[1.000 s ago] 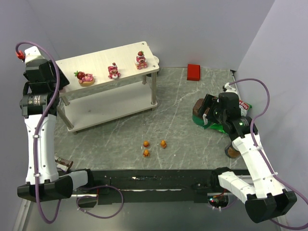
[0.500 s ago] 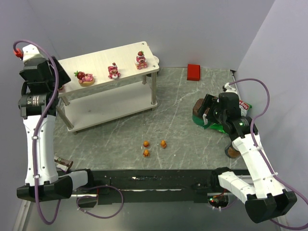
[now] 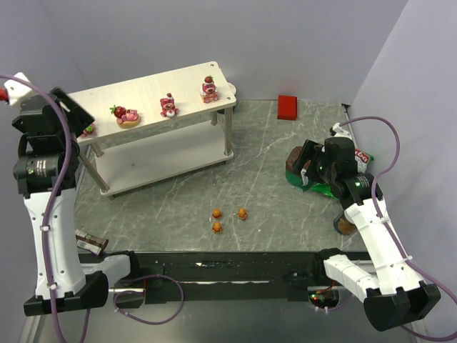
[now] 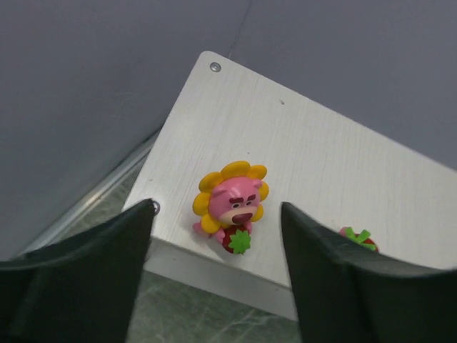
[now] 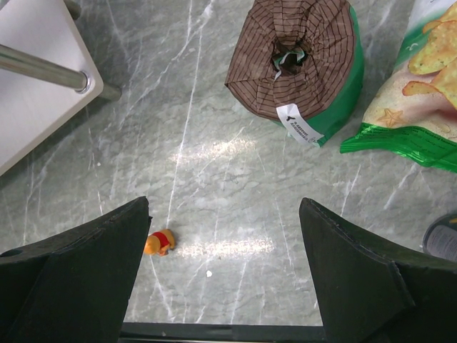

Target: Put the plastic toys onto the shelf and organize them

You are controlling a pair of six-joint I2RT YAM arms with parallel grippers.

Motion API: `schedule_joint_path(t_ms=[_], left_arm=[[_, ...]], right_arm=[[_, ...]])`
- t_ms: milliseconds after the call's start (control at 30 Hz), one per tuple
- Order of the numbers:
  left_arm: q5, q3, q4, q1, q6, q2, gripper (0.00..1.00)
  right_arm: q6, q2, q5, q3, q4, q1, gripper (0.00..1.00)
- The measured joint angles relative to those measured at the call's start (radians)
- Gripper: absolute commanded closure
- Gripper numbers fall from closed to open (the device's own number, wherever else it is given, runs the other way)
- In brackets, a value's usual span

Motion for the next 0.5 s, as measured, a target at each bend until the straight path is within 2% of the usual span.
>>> schedule_joint_path(t_ms=[33, 67, 133, 167, 233, 500], left_arm=[[-0.011, 0.025, -0.025, 0.000, -0.026, -0.001, 0.44], [-0.018, 0.050, -0.046, 0.000, -0.051, -0.001, 0.59], [-0.020, 0.083, -0.074, 0.000, -0.098, -0.008, 0.74], [-0.016, 0.087, -0.087, 0.000, -0.118, -0.016, 0.86], [0.003, 0.085, -0.121, 0.000, -0.154, -0.031, 0.97], [0.080, 0.052, -0.223, 0.000, -0.245, -0.017, 0.99]], right_arm=[[0.000, 0.000, 0.000, 0.000, 0.000, 0.000, 0.08], [0.000, 0.000, 0.000, 0.000, 0.000, 0.000, 0.09], [0.000, 0.000, -0.001, 0.000, 0.000, 0.000, 0.08], [0.000, 0.000, -0.001, 0.000, 0.000, 0.000, 0.08], [0.000, 0.000, -0.001, 0.000, 0.000, 0.000, 0.09], [0.000, 0.000, -0.003, 0.000, 0.000, 0.000, 0.09]])
